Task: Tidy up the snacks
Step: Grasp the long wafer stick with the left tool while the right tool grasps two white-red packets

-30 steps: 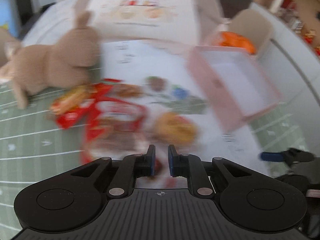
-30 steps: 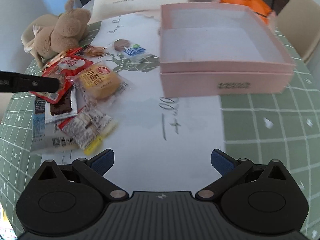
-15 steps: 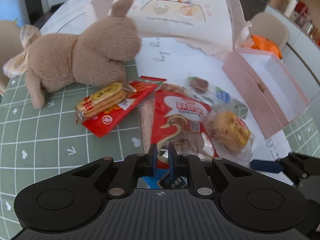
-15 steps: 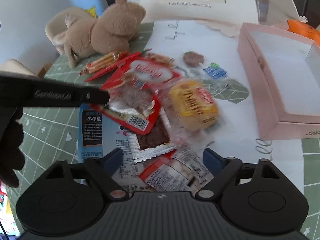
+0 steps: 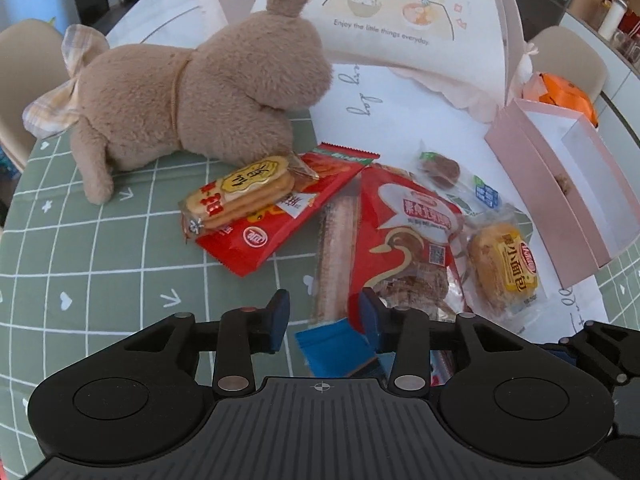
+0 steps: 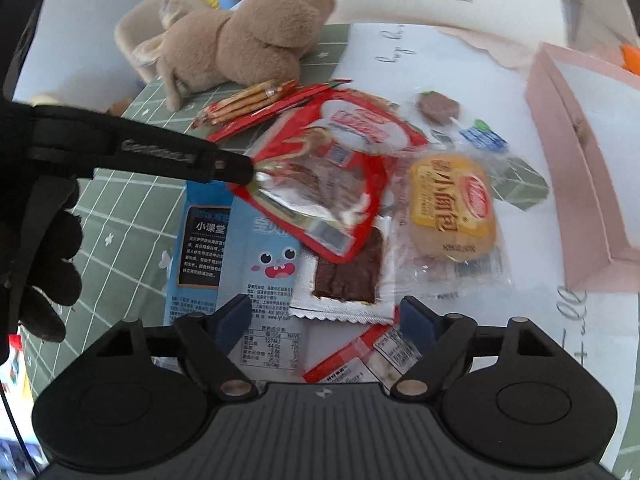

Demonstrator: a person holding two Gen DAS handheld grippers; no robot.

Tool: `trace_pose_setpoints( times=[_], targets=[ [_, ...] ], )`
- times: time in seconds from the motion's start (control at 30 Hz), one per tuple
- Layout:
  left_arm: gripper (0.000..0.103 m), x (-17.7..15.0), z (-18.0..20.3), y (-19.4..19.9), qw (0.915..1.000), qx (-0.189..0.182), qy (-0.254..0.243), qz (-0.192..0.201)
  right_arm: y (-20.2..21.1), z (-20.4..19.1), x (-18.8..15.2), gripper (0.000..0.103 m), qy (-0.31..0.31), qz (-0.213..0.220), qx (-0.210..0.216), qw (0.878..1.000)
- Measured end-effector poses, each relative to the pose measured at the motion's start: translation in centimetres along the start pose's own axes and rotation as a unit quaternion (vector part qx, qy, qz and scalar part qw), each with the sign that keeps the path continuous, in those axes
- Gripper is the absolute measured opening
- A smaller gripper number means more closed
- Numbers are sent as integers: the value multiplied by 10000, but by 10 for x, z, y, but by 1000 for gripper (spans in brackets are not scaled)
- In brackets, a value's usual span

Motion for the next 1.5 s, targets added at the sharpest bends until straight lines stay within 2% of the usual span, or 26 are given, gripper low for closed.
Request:
trace_pose_setpoints(
  times=[0.13, 0.23, 0.37, 0.53, 0.67, 0.73, 0.83, 0.93, 1.0, 1.07, 1.1, 1.17, 1.23, 1.3, 1.37, 1.5],
  targets=[
    [45, 3, 4, -3, 10000, 33, -7, -13, -8, 0, 2, 99, 156, -140, -34, 9998],
    [45, 5, 6, -6, 10000, 2, 3, -41, -13, 6, 1, 103, -44, -195, 106, 9997],
    [45, 8, 12, -13, 9998, -142, 4, -128, -13, 7, 1, 103, 16, -213, 203, 9996],
    [45, 8, 20, -15, 9997, -106, -163, -127, -13, 7, 1, 103, 39, -287, 211, 9994],
    [35, 6, 19, -11, 9996, -132, -223, -99, -12, 8, -1, 103, -178, -235, 148, 9995],
    [35, 0, 21, -7, 9993, -194, -308, -126, -11, 8, -3, 103, -301, -244, 123, 9992],
    [34, -18, 27, 2, 9980, -355, -475, -238, -10, 3, -7, 103, -182, -497, 312, 9981],
    [34, -42, 35, 14, 9959, -563, -578, -409, 8, 13, -14, 91, -585, -243, 267, 9976],
    [35, -55, 40, 22, 9947, -673, -601, -493, 28, 19, -21, 91, -585, 12, 177, 9981],
    [37, -67, 46, 29, 9934, -782, -617, -575, 43, 28, -28, 89, -519, 134, -91, 9985],
    [38, -73, 49, 33, 9926, -845, -629, -602, 49, 34, -34, 88, -501, 133, -233, 9984],
    [37, -81, 55, 40, 9911, -954, -679, -627, 55, 45, -47, 77, -596, 40, -317, 9977],
    [37, -88, 61, 48, 9896, -1018, -800, -626, 57, 54, -61, 64, -803, -128, -251, 9964],
    [37, -94, 67, 57, 9881, -1045, -950, -615, 62, 51, -70, 62, -828, -119, -132, 9964],
    [37, -100, 74, 63, 9863, -1080, -1076, -634, 63, 43, -79, 52, -752, -236, -31, 9969],
    [38, -105, 83, 69, 9855, -1085, -1148, -619, 66, 26, -92, 52, -597, -359, 53, 9976]
  ],
)
Point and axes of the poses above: each gripper's, at about its wrist camera, not at the fingertips, and y roughly against the way its jaws point, z to its right, x to its top, the point moved 8 cm from there along -y, roughly the way its jaws point, and after that the axes turned 15 degrees about x, right-handed, at the moved point
